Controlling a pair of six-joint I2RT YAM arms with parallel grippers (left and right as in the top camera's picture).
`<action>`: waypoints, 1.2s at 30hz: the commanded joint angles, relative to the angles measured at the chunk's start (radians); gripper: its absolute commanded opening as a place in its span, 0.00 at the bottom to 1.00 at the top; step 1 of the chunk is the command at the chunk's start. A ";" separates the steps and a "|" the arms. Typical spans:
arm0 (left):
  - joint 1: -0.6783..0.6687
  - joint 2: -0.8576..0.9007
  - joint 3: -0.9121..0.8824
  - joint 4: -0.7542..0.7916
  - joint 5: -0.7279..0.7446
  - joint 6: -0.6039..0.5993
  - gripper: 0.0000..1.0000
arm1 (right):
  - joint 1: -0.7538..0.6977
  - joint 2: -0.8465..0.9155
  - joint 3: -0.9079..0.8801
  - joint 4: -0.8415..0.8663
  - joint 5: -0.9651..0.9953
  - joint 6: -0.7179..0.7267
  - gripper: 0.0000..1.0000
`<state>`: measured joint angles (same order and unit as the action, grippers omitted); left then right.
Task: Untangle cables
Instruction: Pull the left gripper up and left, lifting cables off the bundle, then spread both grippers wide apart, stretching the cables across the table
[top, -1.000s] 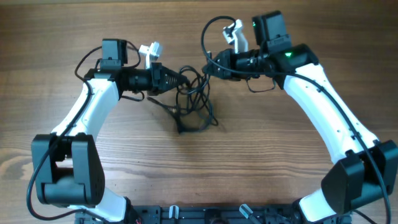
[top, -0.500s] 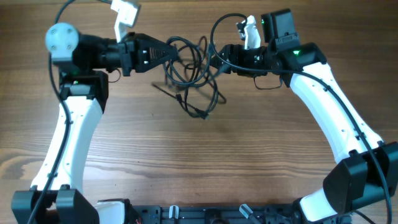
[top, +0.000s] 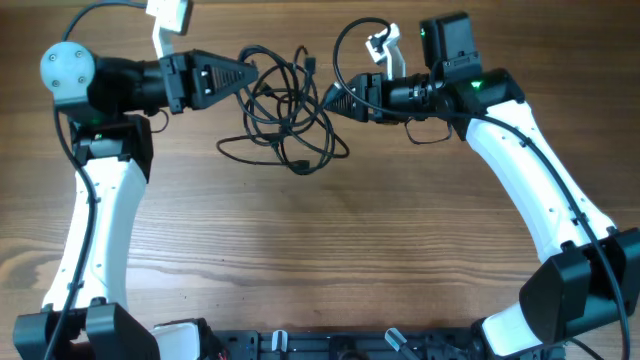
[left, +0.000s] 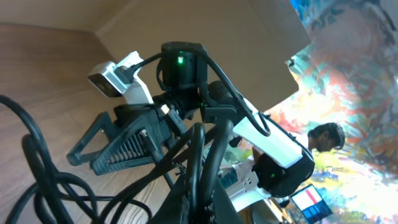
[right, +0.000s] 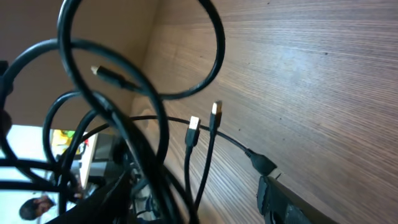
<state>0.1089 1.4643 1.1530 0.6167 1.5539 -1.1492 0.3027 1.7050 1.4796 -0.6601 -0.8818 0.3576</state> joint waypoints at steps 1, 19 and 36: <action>0.005 -0.009 0.010 -0.008 -0.012 -0.008 0.04 | 0.017 -0.009 0.012 0.005 -0.037 -0.006 0.67; 0.211 -0.009 0.010 -0.008 -0.188 -0.019 0.04 | 0.073 0.175 0.012 -0.029 0.220 0.111 0.04; 0.392 -0.009 0.010 -1.226 -0.901 0.828 0.04 | -0.098 0.174 0.011 -0.330 0.327 -0.151 0.04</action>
<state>0.4778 1.4651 1.1519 -0.5499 1.0786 -0.5472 0.3195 1.8606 1.4982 -0.9665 -0.6167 0.2871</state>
